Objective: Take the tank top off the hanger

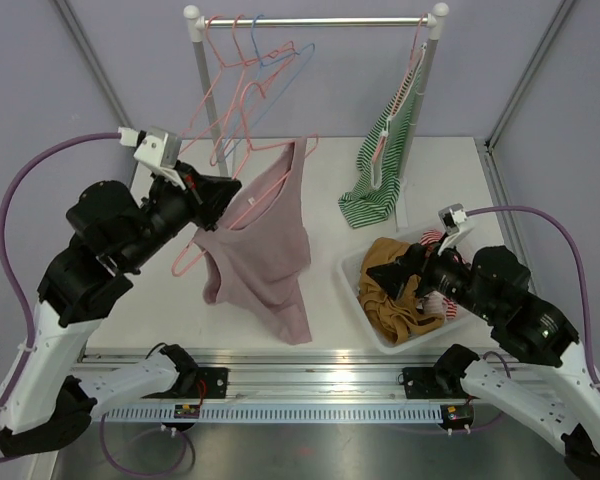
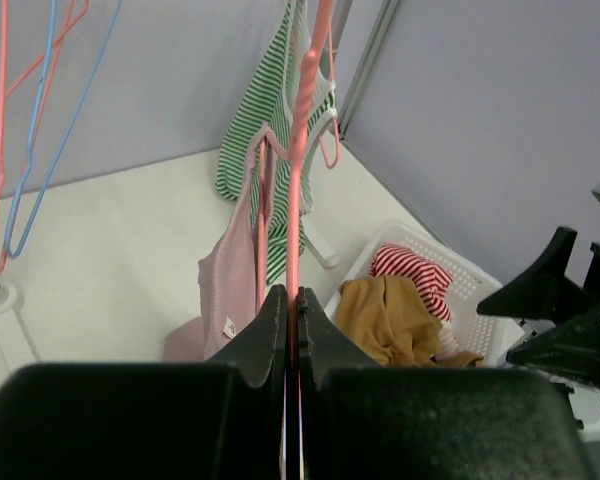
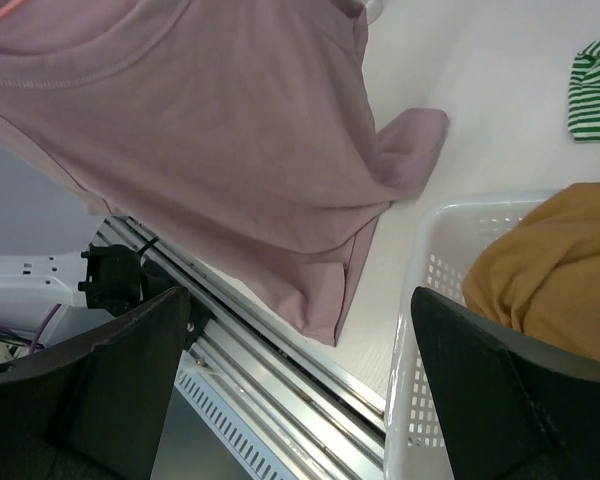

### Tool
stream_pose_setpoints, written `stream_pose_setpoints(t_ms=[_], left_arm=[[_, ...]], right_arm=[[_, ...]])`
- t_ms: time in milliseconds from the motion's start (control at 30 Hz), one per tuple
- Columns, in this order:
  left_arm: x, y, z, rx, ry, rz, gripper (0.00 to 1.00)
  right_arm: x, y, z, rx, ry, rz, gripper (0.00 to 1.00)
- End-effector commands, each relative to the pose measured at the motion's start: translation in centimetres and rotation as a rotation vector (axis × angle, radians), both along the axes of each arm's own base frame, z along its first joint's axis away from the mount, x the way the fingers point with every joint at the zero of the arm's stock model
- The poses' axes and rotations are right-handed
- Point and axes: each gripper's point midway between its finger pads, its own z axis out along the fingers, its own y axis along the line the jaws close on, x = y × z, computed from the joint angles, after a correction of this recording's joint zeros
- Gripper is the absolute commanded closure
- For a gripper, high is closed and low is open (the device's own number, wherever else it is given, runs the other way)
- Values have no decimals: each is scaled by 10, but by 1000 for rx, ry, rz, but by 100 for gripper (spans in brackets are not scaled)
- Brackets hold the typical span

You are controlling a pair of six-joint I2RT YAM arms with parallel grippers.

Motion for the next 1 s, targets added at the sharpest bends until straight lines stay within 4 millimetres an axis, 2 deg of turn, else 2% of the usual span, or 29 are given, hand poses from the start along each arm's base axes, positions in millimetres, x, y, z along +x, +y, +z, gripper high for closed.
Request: stream_pose_setpoints(t_ms=[0, 33, 67, 200, 267, 333, 433, 567, 667, 767, 800, 967], left_arm=[[-19, 19, -6, -36, 7, 19, 100], [-21, 23, -11, -28, 14, 27, 100], [-23, 27, -27, -2, 39, 35, 100], [-47, 43, -41, 4, 40, 17, 100], [-52, 44, -53, 19, 57, 2, 100], [-60, 46, -55, 12, 40, -26, 100], [-61, 49, -69, 29, 56, -13, 100], [-64, 55, -85, 43, 73, 2, 100], [-66, 56, -94, 55, 87, -3, 100], [-68, 54, -96, 46, 87, -15, 100], [-70, 55, -94, 29, 75, -21, 100], [-75, 48, -84, -54, 48, -60, 100]], right_arm=[[10, 20, 32, 48, -91, 65, 1], [11, 24, 34, 49, -97, 77, 1], [12, 28, 38, 59, -107, 92, 0], [20, 47, 40, 59, -115, 146, 0], [21, 56, 45, 71, -132, 185, 1], [23, 67, 46, 77, -136, 226, 1], [24, 82, 45, 85, -130, 291, 1], [19, 103, 56, 128, -171, 408, 1], [26, 114, 61, 154, -182, 427, 1], [48, 126, 62, 180, -179, 384, 2], [58, 134, 55, 174, -155, 371, 5], [93, 158, 51, 177, -151, 300, 13]])
